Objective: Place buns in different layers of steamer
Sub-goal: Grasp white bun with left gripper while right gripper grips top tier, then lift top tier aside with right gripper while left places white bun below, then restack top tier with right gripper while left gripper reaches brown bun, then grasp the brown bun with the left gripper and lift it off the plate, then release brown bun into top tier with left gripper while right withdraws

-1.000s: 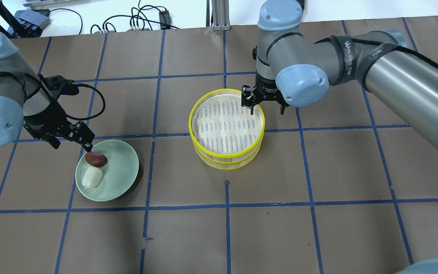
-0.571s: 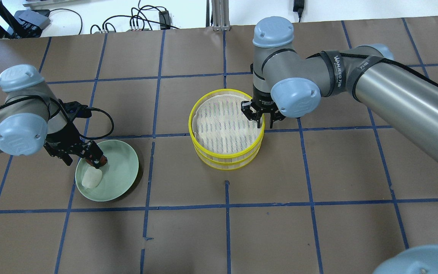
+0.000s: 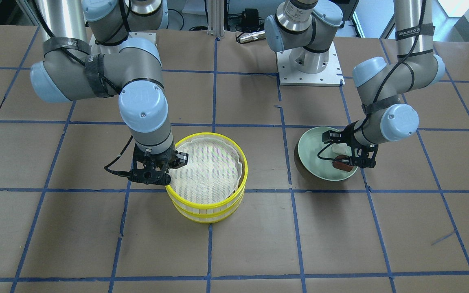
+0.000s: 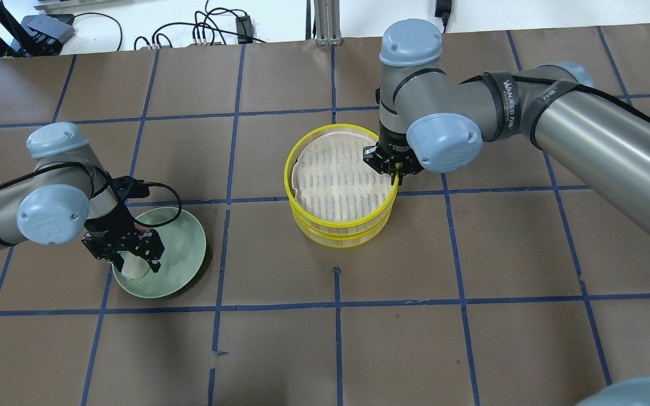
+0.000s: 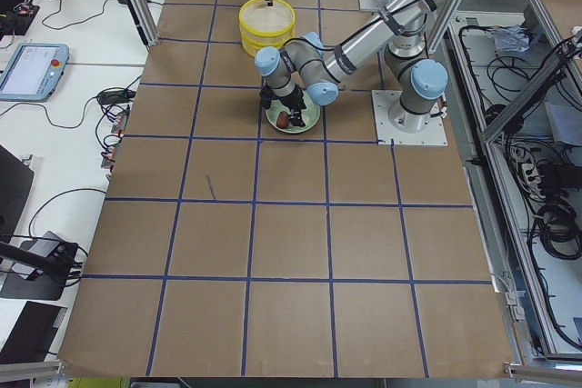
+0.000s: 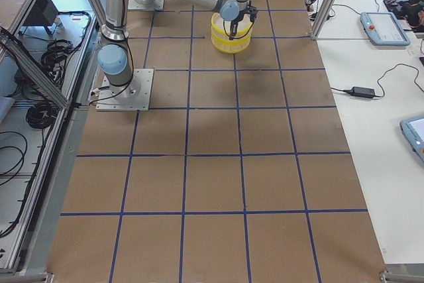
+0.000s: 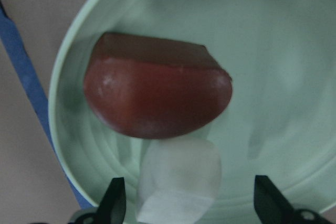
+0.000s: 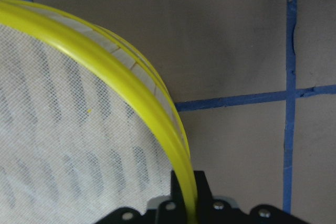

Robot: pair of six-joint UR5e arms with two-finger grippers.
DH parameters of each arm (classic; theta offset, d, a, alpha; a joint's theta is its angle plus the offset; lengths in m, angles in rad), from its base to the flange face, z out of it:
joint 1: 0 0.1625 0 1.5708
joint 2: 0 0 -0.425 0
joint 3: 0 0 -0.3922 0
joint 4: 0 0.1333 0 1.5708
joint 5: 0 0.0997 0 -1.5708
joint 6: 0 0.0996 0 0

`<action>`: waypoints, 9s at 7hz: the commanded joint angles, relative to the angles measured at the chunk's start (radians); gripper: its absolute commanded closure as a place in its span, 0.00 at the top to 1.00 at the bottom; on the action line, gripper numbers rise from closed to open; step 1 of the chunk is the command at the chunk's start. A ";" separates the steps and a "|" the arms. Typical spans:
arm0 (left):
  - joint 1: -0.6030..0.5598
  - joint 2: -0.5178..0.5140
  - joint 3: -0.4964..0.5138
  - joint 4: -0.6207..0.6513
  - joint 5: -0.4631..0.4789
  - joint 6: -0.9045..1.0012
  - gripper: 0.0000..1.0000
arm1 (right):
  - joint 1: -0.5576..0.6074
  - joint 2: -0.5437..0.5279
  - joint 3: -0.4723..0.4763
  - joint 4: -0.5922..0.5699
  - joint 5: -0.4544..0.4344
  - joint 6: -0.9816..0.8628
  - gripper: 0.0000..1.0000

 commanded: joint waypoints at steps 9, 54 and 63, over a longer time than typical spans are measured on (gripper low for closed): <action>-0.503 -0.002 0.338 0.195 -0.364 -0.783 0.01 | -0.566 -0.101 -0.036 0.066 -0.162 -0.735 0.06; -0.493 0.087 0.332 0.154 -0.342 -0.838 0.01 | -0.188 -0.225 -0.170 0.277 -0.023 -0.175 0.84; -0.634 -0.032 0.321 0.369 -0.285 -0.894 0.97 | -0.197 -0.345 -0.201 0.463 0.046 -0.402 1.00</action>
